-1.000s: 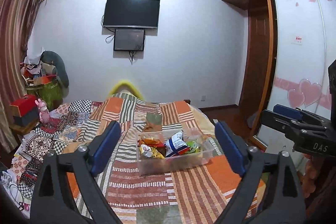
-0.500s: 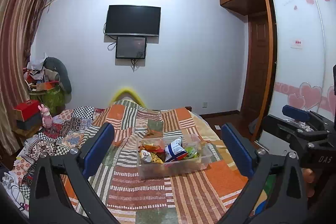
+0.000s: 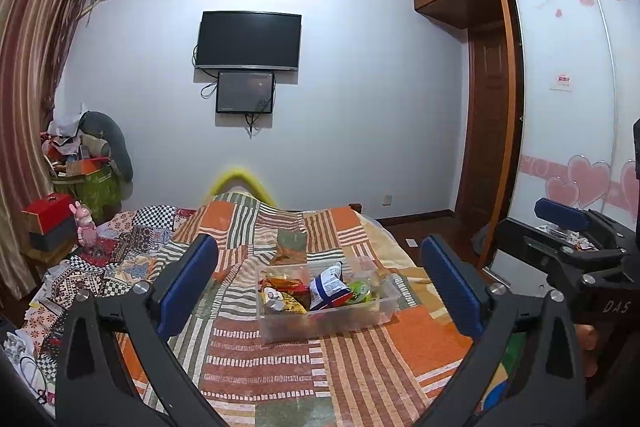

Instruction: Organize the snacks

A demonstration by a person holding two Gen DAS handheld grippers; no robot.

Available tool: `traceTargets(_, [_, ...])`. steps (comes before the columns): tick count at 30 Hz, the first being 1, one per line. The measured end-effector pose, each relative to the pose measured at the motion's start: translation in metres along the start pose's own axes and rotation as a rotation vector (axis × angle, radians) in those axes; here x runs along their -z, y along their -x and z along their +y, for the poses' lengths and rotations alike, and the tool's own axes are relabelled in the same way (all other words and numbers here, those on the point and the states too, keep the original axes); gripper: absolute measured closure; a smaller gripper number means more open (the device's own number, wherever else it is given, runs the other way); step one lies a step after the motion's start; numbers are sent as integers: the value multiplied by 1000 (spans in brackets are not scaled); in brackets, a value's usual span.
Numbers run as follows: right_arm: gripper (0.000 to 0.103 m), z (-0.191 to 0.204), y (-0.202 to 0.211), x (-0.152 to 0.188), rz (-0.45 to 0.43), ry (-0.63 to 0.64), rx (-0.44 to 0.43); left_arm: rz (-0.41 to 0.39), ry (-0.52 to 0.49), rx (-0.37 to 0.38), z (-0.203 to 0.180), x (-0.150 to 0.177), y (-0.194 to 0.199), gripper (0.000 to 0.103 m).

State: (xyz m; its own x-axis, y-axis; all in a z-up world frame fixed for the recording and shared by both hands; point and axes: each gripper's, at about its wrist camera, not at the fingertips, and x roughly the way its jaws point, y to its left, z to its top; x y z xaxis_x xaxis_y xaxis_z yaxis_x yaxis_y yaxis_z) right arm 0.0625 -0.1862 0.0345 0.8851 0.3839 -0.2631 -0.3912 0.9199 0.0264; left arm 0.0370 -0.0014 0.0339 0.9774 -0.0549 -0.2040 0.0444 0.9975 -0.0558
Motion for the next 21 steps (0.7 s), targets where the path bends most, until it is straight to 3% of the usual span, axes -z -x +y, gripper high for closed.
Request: traceTargets(21, [0, 1, 4, -4, -11, 7, 27, 6, 4, 21, -2, 0, 0, 0])
